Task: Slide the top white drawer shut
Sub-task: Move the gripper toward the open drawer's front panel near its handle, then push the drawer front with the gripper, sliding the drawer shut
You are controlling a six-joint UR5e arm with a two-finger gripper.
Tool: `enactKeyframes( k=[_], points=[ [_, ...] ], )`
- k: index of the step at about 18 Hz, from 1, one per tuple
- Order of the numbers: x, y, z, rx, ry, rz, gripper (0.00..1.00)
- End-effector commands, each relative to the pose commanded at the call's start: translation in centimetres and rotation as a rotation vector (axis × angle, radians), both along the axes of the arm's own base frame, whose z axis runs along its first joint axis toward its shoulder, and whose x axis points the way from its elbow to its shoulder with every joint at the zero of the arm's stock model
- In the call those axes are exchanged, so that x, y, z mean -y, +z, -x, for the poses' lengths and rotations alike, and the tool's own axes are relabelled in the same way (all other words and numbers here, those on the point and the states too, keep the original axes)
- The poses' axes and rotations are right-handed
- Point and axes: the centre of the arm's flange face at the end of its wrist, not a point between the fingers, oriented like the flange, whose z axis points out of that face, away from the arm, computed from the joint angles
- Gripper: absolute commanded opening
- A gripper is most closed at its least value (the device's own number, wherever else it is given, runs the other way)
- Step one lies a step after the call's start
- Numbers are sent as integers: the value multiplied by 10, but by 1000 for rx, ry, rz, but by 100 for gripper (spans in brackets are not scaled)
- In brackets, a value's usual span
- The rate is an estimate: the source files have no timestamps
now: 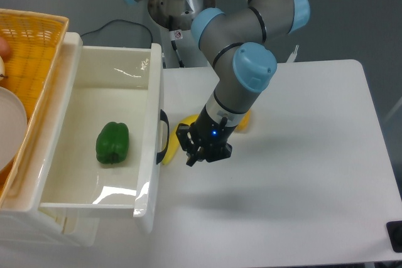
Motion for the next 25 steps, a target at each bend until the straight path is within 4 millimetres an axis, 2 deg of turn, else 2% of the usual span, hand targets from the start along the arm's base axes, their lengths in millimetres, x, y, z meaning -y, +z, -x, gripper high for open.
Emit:
enactKeyframes(
  k=[9, 17, 25],
  points=[
    [3, 3, -10, 65, 1, 10, 13],
    [-10, 4, -26, 80, -15, 8, 13],
    [-12, 7, -35, 92, -25, 10, 13]
  ],
)
